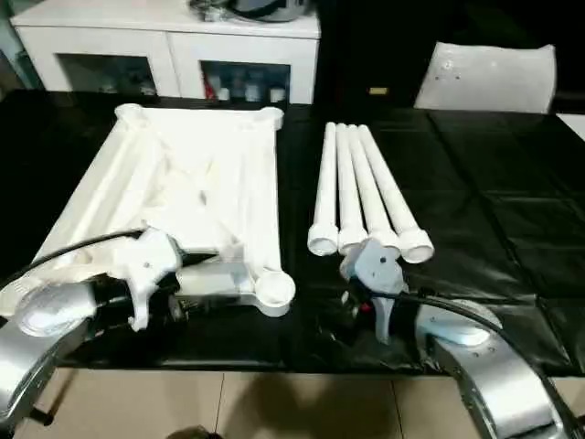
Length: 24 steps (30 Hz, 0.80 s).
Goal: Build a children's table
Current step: Move to table, then move table base
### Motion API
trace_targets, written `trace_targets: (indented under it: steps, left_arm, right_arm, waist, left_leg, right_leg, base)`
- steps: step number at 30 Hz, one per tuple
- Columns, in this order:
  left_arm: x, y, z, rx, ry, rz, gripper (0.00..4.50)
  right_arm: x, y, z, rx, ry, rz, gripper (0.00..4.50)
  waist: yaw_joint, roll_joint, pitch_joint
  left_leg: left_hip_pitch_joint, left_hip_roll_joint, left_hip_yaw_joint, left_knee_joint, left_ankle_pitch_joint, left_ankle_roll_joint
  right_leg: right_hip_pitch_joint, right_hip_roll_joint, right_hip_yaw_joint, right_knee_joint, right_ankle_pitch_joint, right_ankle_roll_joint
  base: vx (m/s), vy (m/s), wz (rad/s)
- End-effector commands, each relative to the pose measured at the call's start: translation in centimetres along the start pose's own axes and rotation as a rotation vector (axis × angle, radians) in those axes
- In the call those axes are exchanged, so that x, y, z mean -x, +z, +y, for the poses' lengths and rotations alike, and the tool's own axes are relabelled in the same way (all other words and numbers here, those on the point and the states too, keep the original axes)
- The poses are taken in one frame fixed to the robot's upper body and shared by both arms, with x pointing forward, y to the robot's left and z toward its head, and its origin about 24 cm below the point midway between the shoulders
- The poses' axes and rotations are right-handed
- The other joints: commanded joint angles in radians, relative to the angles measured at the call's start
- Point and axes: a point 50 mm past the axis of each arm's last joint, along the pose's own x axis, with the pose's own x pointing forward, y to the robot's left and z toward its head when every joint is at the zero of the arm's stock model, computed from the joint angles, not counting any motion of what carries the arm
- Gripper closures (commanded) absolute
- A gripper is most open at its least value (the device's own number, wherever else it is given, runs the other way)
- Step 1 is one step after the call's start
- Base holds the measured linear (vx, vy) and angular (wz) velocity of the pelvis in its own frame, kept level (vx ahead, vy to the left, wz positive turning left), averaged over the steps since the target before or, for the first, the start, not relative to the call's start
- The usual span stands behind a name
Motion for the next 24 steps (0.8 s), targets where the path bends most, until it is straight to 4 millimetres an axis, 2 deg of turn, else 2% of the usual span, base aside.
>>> trace_targets:
  steps: [1, 6, 7, 8, 9, 10, 11, 12, 13, 15, 16, 17, 18, 19, 24]
  left_arm:
    - [-0.1, -0.2, -0.1, -0.013, -0.02, 0.018, 1.02]
    - [-0.2, -0.3, 0.0, -0.017, -0.034, 0.032, 1.02]
    - [-0.5, -0.7, 0.3, -0.024, -0.067, 0.069, 1.21]
    - [-0.5, -0.7, 0.3, -0.025, -0.069, 0.072, 1.36]
    - [-1.4, -1.0, 1.6, -0.053, -0.099, 0.12, 1.36]
    - [-1.4, -1.0, 1.6, -0.053, -0.099, 0.12, 1.4]
    - [-1.7, -1.0, 2.0, -0.061, -0.114, 0.133, 1.53]
    - [-1.8, -1.0, 2.1, -0.061, -0.124, 0.137, 1.68]
    - [-1.9, -1.1, 2.2, -0.053, -0.154, 0.15, 1.79]
    - [-2.0, -1.2, 2.3, -0.051, -0.178, 0.165, 1.89]
    - [-2.2, -1.2, 2.5, -0.061, -0.178, 0.169, 1.97]
    - [-2.3, -1.2, 2.7, -0.069, -0.179, 0.171, 2.08]
    - [-2.5, -1.3, 2.9, -0.069, -0.189, 0.175, 2.16]
    - [-2.6, -1.3, 3.0, -0.072, -0.203, 0.181, 2.25]
    - [-2.9, -1.6, 3.7, -0.08, -0.218, 0.199, 2.7]
  right_arm:
    - [0.1, 0.2, -0.1, 0.008, 0.01, -0.004, 0.0]
    - [0.1, 0.2, -0.1, 0.01, 0.014, -0.001, 0.0]
    - [0.1, 0.1, -0.1, 0.013, 0.023, 0.009, 0.0]
    - [0.1, 0.1, -0.1, 0.013, 0.024, 0.009, 0.0]
    - [0.4, -0.1, 0.1, 0.011, 0.021, 0.017, 0.0]
    - [0.4, -0.1, 0.1, 0.011, 0.021, 0.017, 0.0]
    - [0.6, -0.1, 0.3, 0.007, 0.023, 0.02, 0.0]
    - [0.6, -0.2, 0.4, 0.005, 0.026, 0.022, 0.0]
    - [0.7, -0.4, 0.5, 0.004, 0.039, 0.034, 0.0]
    - [0.8, -0.5, 0.7, 0.008, 0.05, 0.045, 0.0]
    - [0.8, -0.5, 0.7, 0.01, 0.049, 0.045, 0.0]
    - [0.8, -0.5, 0.7, 0.011, 0.047, 0.044, 0.0]
    - [0.7, -0.4, 0.7, 0.011, 0.046, 0.043, 0.0]
    - [0.7, -0.4, 0.7, 0.012, 0.047, 0.042, 0.0]
    - [0.8, -0.4, 0.8, 0.016, 0.046, 0.046, 0.0]
  waist:
    - [0.004, 0.002, -0.038]
    - [0.005, 0.003, -0.038]
    - [0.006, 0.003, -0.037]
    - [0.008, 0.01, -0.037]
    - [0.009, 0.034, -0.038]
    - [0.009, 0.018, -0.037]
    - [0.011, 0.014, -0.039]
    - [0.015, 0.015, -0.039]
    - [0.013, 0.019, -0.041]
    - [0.013, 0.018, -0.042]
    - [0.013, 0.032, -0.043]
    - [0.007, 0.023, -0.042]
    - [0.008, 0.028, -0.044]
    - [0.006, 0.025, -0.043]
    - [0.006, 0.031, -0.044]
  left_leg:
    - [0.02, 0.065, -0.037, -0.077, -0.197, 0.021]
    - [0.022, 0.068, -0.035, -0.075, -0.186, 0.028]
    - [0.023, 0.065, -0.034, -0.075, -0.189, 0.029]
    - [0.025, 0.067, -0.036, -0.076, -0.197, 0.027]
    - [0.028, 0.066, -0.038, -0.075, -0.211, 0.017]
    - [0.038, 0.065, -0.032, -0.074, -0.245, 0.01]
    - [0.023, 0.065, -0.037, -0.078, -0.217, 0.008]
    - [0.025, 0.065, -0.035, -0.077, -0.212, 0.011]
    - [0.024, 0.065, -0.036, -0.075, -0.205, 0.013]
    - [0.023, 0.067, -0.036, -0.074, -0.195, 0.018]
    - [0.022, 0.067, -0.037, -0.073, -0.187, 0.019]
    - [0.021, 0.066, -0.035, -0.072, -0.195, 0.024]
    - [0.022, 0.066, -0.036, -0.071, -0.193, 0.023]
    - [0.021, 0.064, -0.035, -0.071, -0.19, 0.028]
    - [0.022, 0.065, -0.035, -0.069, -0.188, 0.033]
  right_leg:
    - [0.026, -0.114, 0.06, -0.089, -0.132, -0.137]
    - [0.025, -0.112, 0.058, -0.088, -0.122, -0.158]
    - [0.023, -0.11, 0.059, -0.09, -0.136, -0.151]
    - [0.021, -0.111, 0.059, -0.091, -0.146, -0.149]
    - [0.019, -0.11, 0.06, -0.09, -0.159, -0.145]
    - [0.014, -0.105, 0.062, -0.1, -0.193, -0.13]
    - [0.029, -0.113, 0.061, -0.093, -0.169, -0.136]
    - [0.025, -0.112, 0.061, -0.095, -0.169, -0.133]
    - [0.026, -0.115, 0.061, -0.092, -0.158, -0.14]
    - [0.027, -0.116, 0.061, -0.09, -0.141, -0.148]
    - [0.026, -0.116, 0.06, -0.087, -0.121, -0.156]
    - [0.028, -0.114, 0.06, -0.092, -0.117, -0.16]
    - [0.028, -0.116, 0.06, -0.089, -0.113, -0.163]
    - [0.029, -0.114, 0.059, -0.091, -0.115, -0.165]
    - [0.03, -0.114, 0.058, -0.092, -0.121, -0.174]
  base:
    - [0.0, 0.0, 0.0]
    - [0.0, 0.0, 0.0]
    - [0.0, 0.0, 0.0]
    - [0.0, 0.0, 0.0]
    - [0.0, 0.0, 0.0]
    - [0.0, 0.0, 0.0]
    - [0.0, 0.0, 0.0]
    - [0.0, 0.0, 0.0]
    - [0.0, 0.0, 0.0]
    - [0.0, 0.0, 0.0]
    - [0.0, 0.0, 0.0]
    - [0.0, 0.0, 0.0]
    - [0.0, 0.0, 0.0]
    - [0.0, 0.0, 0.0]
    - [0.0, 0.0, 0.0]
